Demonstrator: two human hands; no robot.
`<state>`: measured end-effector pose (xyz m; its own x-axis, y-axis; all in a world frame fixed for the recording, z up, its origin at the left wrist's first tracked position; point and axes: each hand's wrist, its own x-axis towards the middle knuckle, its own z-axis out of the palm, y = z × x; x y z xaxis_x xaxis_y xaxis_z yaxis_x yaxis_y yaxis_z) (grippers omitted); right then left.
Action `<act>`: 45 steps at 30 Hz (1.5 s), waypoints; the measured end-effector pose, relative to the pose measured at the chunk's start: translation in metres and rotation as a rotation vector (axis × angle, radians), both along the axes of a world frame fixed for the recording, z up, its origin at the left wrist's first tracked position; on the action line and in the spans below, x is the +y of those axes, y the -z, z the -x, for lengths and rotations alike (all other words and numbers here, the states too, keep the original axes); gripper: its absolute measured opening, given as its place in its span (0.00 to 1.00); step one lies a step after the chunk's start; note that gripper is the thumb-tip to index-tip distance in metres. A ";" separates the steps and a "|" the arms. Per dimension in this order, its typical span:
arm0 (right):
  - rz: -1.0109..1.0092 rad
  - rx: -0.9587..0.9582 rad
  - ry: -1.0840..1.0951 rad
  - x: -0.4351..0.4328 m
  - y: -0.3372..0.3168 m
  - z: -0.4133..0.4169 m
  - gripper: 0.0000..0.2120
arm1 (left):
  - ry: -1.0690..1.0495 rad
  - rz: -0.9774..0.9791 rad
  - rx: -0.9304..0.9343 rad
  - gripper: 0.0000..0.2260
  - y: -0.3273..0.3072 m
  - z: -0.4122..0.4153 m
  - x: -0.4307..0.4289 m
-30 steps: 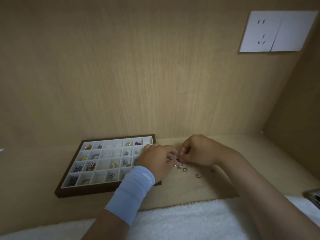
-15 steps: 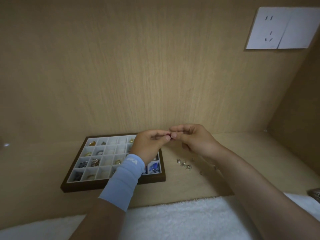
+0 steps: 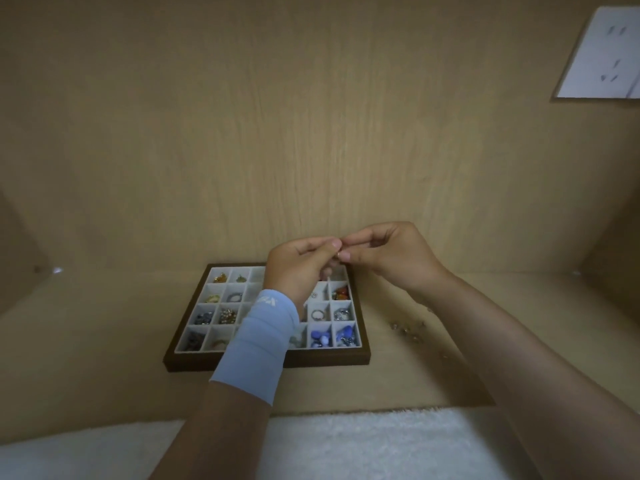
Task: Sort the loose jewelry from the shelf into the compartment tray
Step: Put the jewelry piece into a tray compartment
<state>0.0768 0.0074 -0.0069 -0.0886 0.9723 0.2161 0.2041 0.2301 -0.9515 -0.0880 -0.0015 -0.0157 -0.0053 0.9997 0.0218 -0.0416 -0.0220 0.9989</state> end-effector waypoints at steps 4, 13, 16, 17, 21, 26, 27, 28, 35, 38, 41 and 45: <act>-0.077 -0.062 -0.048 0.015 -0.007 0.016 0.08 | -0.022 0.023 -0.135 0.06 0.001 0.018 0.006; -0.154 -0.270 -0.134 0.038 0.003 0.041 0.04 | -0.142 0.063 -0.230 0.03 0.011 0.034 0.020; -0.151 -0.329 -0.135 0.044 0.007 0.045 0.03 | -0.146 0.035 -0.146 0.04 0.015 0.041 0.023; -0.147 -0.391 -0.128 0.045 0.007 0.044 0.02 | -0.153 0.002 -0.049 0.05 0.018 0.045 0.026; -0.134 -0.887 -0.118 0.051 0.006 0.040 0.06 | -0.137 -0.207 0.676 0.11 0.036 0.068 0.033; -0.110 -1.182 -0.160 0.051 0.004 0.047 0.05 | 0.027 -0.197 0.994 0.16 0.040 0.072 0.032; -0.108 -1.215 -0.171 0.051 0.004 0.049 0.05 | 0.036 -0.201 1.012 0.17 0.040 0.070 0.031; -0.108 -1.247 -0.178 0.051 0.004 0.051 0.06 | 0.045 -0.198 1.023 0.17 0.039 0.069 0.031; -0.170 -1.377 -0.119 0.051 0.005 0.061 0.08 | 0.054 -0.208 1.047 0.14 0.040 0.066 0.029; -0.097 -1.318 -0.145 0.053 0.003 0.057 0.07 | 0.059 -0.220 1.043 0.14 0.040 0.064 0.028; -0.018 -1.169 -0.191 0.047 -0.005 0.044 0.07 | 0.068 -0.261 1.021 0.13 0.036 0.058 0.026; 0.002 -0.959 -0.105 0.022 -0.019 0.005 0.05 | 0.094 -0.367 0.971 0.11 0.025 0.036 0.021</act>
<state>0.0722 0.0297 0.0119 -0.3129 0.9498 0.0054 0.8733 0.2900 -0.3916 -0.1245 0.0192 -0.0411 0.2548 0.9261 0.2781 0.7588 -0.3698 0.5361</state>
